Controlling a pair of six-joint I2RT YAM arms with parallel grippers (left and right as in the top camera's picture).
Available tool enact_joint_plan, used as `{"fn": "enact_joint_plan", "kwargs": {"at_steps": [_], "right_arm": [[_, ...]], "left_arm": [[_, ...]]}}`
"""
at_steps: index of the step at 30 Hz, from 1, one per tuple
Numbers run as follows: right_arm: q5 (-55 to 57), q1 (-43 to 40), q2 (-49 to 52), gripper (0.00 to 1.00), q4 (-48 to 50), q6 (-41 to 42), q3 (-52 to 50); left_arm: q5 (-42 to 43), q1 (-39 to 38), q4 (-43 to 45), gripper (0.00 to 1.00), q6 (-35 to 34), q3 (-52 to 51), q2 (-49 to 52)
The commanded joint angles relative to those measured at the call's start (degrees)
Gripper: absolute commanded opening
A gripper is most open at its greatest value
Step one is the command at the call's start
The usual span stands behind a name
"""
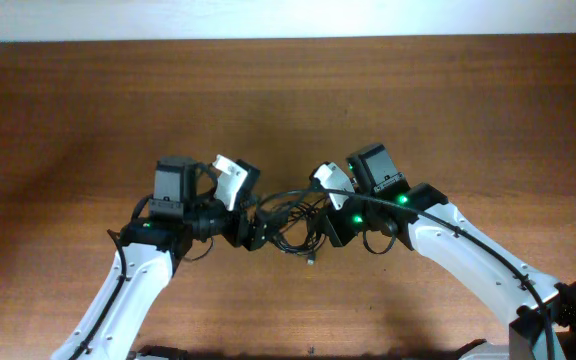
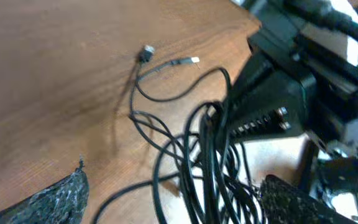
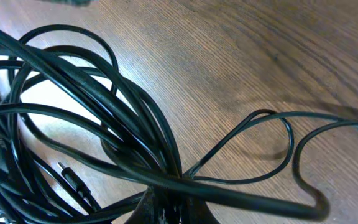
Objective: Untangle cables
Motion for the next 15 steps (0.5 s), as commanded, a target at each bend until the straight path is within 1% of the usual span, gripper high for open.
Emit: {"fn": "enact_joint_plan", "kwargs": {"at_steps": [1, 3, 5, 8, 9, 10, 11, 12, 13, 14, 15], "right_arm": [[0.31, 0.26, 0.09, 0.04, 0.2, -1.46, 0.2], [-1.2, 0.26, 0.09, 0.04, 0.2, -1.46, 0.2], [-4.04, 0.26, 0.09, 0.04, 0.2, -1.46, 0.2], [-5.79, 0.26, 0.09, 0.04, 0.17, -1.46, 0.2], [-5.75, 0.26, 0.09, 0.04, 0.15, -1.46, 0.2], [-5.75, 0.26, 0.09, 0.04, 0.11, -1.49, 0.2], [-5.73, 0.26, 0.09, 0.04, -0.04, -1.46, 0.2], [-5.7, 0.26, 0.09, 0.04, -0.48, -1.44, 0.2], [-5.7, 0.26, 0.09, 0.05, -0.9, -1.25, 0.2], [-5.66, 0.24, 0.09, 0.2, -1.49, 0.52, 0.22], [-5.68, 0.2, 0.07, 0.33, -1.88, 2.8, 0.39]], "left_arm": [[3.02, -0.04, -1.9, 0.72, 2.05, 0.15, 2.6], [4.39, -0.52, -1.49, 0.67, 2.05, 0.15, 5.92], [4.72, -1.01, -0.59, 0.52, 2.01, 0.15, 9.64], [12.22, -1.05, 3.23, 0.43, 1.79, 0.15, 12.59], [16.06, -1.05, 5.62, 0.29, 1.79, 0.15, 13.09], [17.62, -1.05, 6.99, 0.16, 1.4, 0.15, 13.11], [16.96, -0.96, 8.13, 0.0, -0.66, 0.15, 13.11], [13.22, -0.61, 9.35, 0.0, -5.99, 0.15, 13.11], [7.06, -0.2, 9.94, 0.0, -13.46, 0.15, 13.11], [1.05, 0.39, 9.88, 0.0, -19.65, 0.15, 13.11], [-3.1, 0.98, 9.84, 0.0, -25.33, 0.15, 13.11]]}}
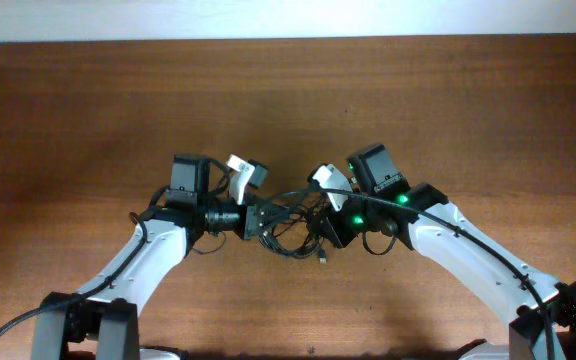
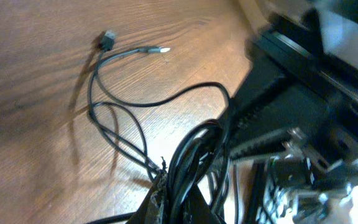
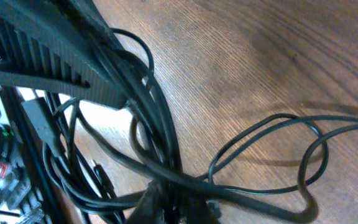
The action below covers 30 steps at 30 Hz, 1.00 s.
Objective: Untangle cables
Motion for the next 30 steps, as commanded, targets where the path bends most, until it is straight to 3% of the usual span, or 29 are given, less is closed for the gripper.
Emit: {"fn": "enact_joint_plan", "kwargs": {"at_steps": [1, 3, 4, 7, 8, 9, 11, 12, 13, 15, 16, 21, 24, 30], "right_arm": [[-2.51, -0.07, -0.02, 0.39, -2.34, 4.31, 1.01], [-2.47, -1.4, -0.09, 0.64, -6.91, 5.51, 3.82], [-2.45, -2.6, -0.09, 0.68, -10.05, 6.91, 5.88], [-2.47, -6.08, -0.09, 0.69, -16.06, 15.15, 9.4], [-2.49, -6.78, -0.02, 0.69, -16.87, 22.53, 9.25], [-2.49, -6.71, 0.0, 0.67, -17.09, 25.97, 8.92], [-2.49, -4.59, 0.02, 0.45, -16.87, 25.49, 8.63], [-2.49, -2.71, 0.02, 0.27, -16.09, 22.23, 8.63], [-2.49, -0.72, 0.02, 0.24, -14.95, 15.87, 8.63], [-2.45, 3.72, 0.02, 0.36, -12.55, 3.41, 8.63], [-2.43, 5.18, 0.02, 0.43, -11.08, 1.38, 8.63], [-0.39, 8.37, 0.04, 0.49, -0.35, 1.97, 8.63], [-0.52, 8.37, 0.04, 0.49, 1.9, 1.92, 8.63], [-0.52, 8.37, 0.07, 0.55, 4.98, 1.92, 8.63]], "left_arm": [[-16.68, 2.54, 0.66, 0.0, -24.57, 0.22, 0.42], [-17.7, 4.09, 0.63, 0.0, -34.05, 0.22, 0.42], [-17.68, 4.66, 0.63, 0.0, -38.1, 0.22, 0.42], [-17.46, 5.64, -0.31, 0.0, -52.83, 0.22, 0.42], [-17.05, 5.62, -0.85, 0.0, -59.45, 0.22, 0.42], [-17.03, 5.62, -0.59, 0.0, -60.63, 0.22, 0.42], [-17.0, 5.62, 2.08, 0.0, -55.12, 0.22, 0.42], [-17.05, 5.62, 3.17, 0.0, -50.36, 0.22, 0.42], [-17.03, 5.62, 4.0, 0.0, -46.01, 0.22, 0.42], [-15.43, 5.62, 4.28, 0.0, -38.97, 0.22, 0.42], [-13.51, 5.62, 4.31, 0.0, -37.18, 0.22, 0.42], [-8.37, 5.62, 4.31, 0.0, -37.0, 0.22, 0.42], [-3.3, 5.62, 2.95, 0.0, -44.37, 0.22, 0.42], [0.44, 5.62, 2.97, 0.0, -49.55, 0.22, 0.42]]}}
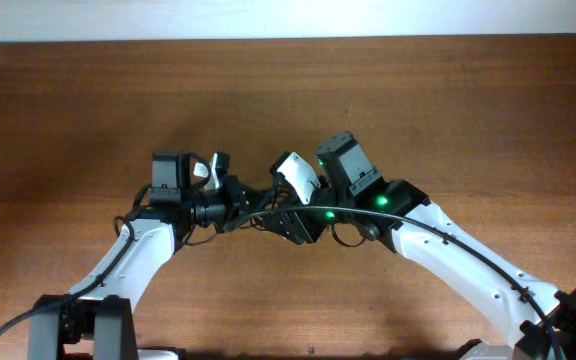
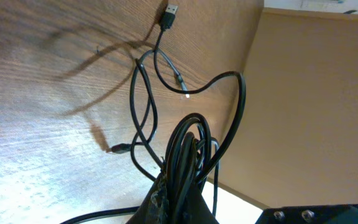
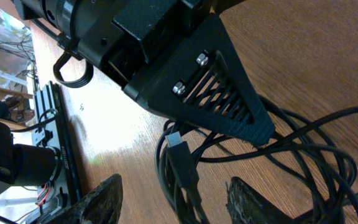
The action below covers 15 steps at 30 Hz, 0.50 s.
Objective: Untangle cables
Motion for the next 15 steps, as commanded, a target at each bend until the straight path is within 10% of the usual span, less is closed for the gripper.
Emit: {"fn": "enact_joint_plan", "kwargs": {"at_steps": [1, 7, 15], "right_arm": [[0.52, 0.37, 0.09, 0.55, 0.55, -0.66, 0.33], [0.52, 2.16, 1.42, 0.54, 1.4, -0.63, 0.33], [0.85, 2.05, 1.62, 0.13, 2.91, 1.31, 0.33]], "left_arm": [[3.65, 0.31, 0.15, 0.0, -4.48, 0.24, 0.35], [5.99, 0.28, 0.15, 0.0, -5.66, 0.24, 0.35], [7.34, 0.26, 0.17, 0.0, -5.11, 0.24, 0.35]]}}
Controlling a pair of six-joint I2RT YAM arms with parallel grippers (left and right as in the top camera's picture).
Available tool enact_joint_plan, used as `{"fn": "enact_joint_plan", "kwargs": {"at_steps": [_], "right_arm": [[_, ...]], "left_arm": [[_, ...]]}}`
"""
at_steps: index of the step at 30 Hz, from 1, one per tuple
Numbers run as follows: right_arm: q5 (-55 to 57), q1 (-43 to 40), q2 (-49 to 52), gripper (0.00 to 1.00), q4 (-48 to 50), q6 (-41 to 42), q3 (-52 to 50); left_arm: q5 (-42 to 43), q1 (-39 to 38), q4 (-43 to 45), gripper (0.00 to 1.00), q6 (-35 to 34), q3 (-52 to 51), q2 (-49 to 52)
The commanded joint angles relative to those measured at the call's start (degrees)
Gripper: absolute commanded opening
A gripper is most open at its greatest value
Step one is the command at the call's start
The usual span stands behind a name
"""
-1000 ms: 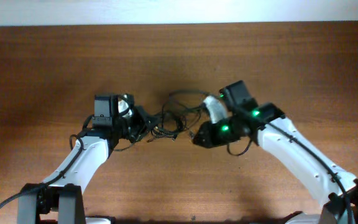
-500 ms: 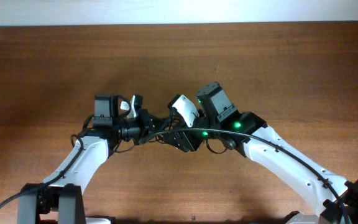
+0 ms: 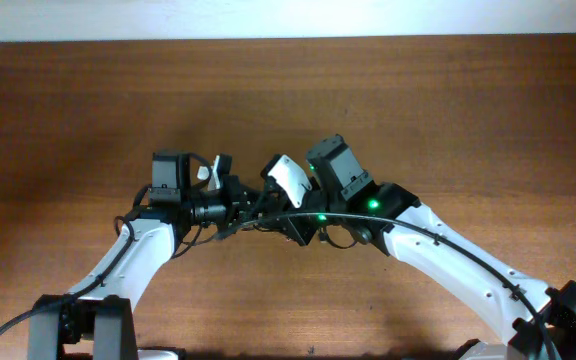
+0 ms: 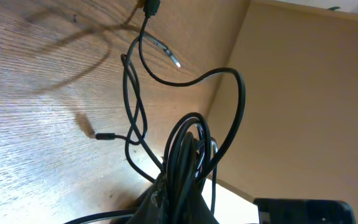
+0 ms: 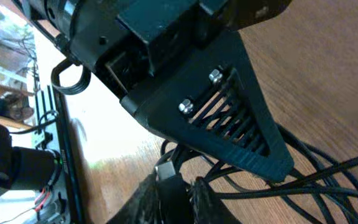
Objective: Untangle cables
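Observation:
A tangle of black cables hangs from my left gripper, which is shut on the bundle. Loose strands trail onto the wood, ending in a USB plug and a small jack. In the right wrist view my right gripper is shut on a black plug with a metal tip, right under the ribbed finger of the left gripper. From overhead the left gripper and the right gripper meet at the cables mid-table.
The brown wooden table stretches all round the arms. A pale wall runs along its far edge. More loops of cable lie on the wood under the left gripper.
My right gripper, then open with its fingers on either side of the black plug, is now shut on that plug. The left gripper still holds the bundle, shifted only slightly.
At first my right gripper held the cable bundle while the left stood open beside the tangle. Then the left was shut on the bundle too. Later the right had let go and stood open by a plug close to the left gripper, and now grips that plug.

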Motion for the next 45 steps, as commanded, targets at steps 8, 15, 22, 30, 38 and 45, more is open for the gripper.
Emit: {"fn": "enact_joint_plan", "kwargs": {"at_steps": [8, 15, 22, 30, 38, 45], "right_arm": [[10.25, -5.07, 0.48, 0.04, -1.22, 8.24, 0.33], [11.43, -4.48, 5.35, 0.04, -8.74, 9.73, 0.33], [5.01, -1.97, 4.5, 0.04, -7.04, 9.68, 0.33], [8.92, -1.77, 4.72, 0.68, -6.91, 10.01, 0.59], [9.77, -22.4, -4.61, 0.74, -30.4, 31.63, 4.22], [-0.48, -21.05, -4.5, 0.72, -15.78, 52.39, -7.74]], "left_arm": [[8.76, 0.26, 2.43, 0.0, 13.4, 0.24, 0.35], [12.24, 1.33, 14.73, 0.0, 7.56, 0.24, 0.35], [-0.31, 2.86, 13.0, 0.0, -12.68, 0.24, 0.35], [1.44, 2.01, 12.59, 0.0, -23.12, 0.24, 0.35], [-0.74, 4.81, 12.44, 0.0, -25.18, 0.24, 0.35], [0.37, 4.81, 9.05, 0.0, -34.23, 0.24, 0.35]]}}
